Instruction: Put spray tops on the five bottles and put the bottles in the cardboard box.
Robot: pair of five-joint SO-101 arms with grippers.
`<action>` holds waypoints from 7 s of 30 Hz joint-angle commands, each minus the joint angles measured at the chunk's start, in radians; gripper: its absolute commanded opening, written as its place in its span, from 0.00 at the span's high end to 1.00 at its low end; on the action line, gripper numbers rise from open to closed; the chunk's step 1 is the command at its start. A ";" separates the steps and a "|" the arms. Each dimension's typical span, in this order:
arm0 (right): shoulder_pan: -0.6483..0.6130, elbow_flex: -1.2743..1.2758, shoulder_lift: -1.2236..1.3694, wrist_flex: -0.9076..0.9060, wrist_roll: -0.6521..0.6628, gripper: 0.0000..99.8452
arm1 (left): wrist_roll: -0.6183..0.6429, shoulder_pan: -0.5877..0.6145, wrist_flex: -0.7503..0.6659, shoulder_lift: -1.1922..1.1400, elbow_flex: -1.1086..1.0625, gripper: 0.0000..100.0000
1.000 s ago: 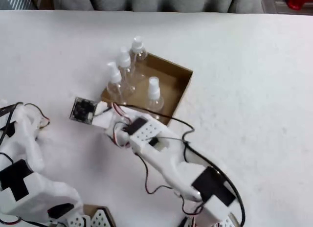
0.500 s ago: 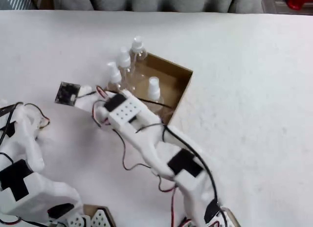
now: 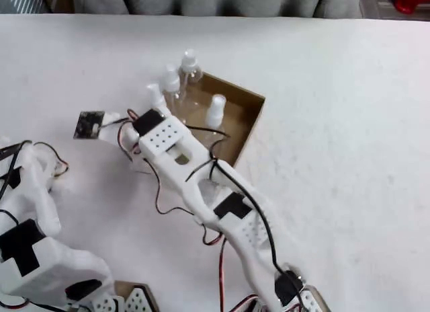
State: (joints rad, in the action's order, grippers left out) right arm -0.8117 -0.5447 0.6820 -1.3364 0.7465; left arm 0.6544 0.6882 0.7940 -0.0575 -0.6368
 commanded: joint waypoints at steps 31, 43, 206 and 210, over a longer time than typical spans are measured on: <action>0.131 -0.017 -0.275 -0.384 0.066 0.98 | 0.006 0.008 -0.015 0.004 0.048 0.98; 0.150 0.213 -0.677 -0.389 -0.031 0.98 | 0.006 0.008 -0.017 0.005 0.040 0.98; 0.406 -0.454 -0.170 -0.381 -1.123 0.98 | 0.005 -0.024 -0.044 0.004 0.038 0.98; 0.371 -0.391 -0.191 -0.378 -1.125 0.98 | 0.005 -0.024 -0.044 0.004 0.038 0.98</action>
State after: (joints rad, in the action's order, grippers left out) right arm -0.4097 -0.9513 0.5669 -1.7016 -0.3828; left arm 0.6544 0.6836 0.7756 -0.0591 -0.6368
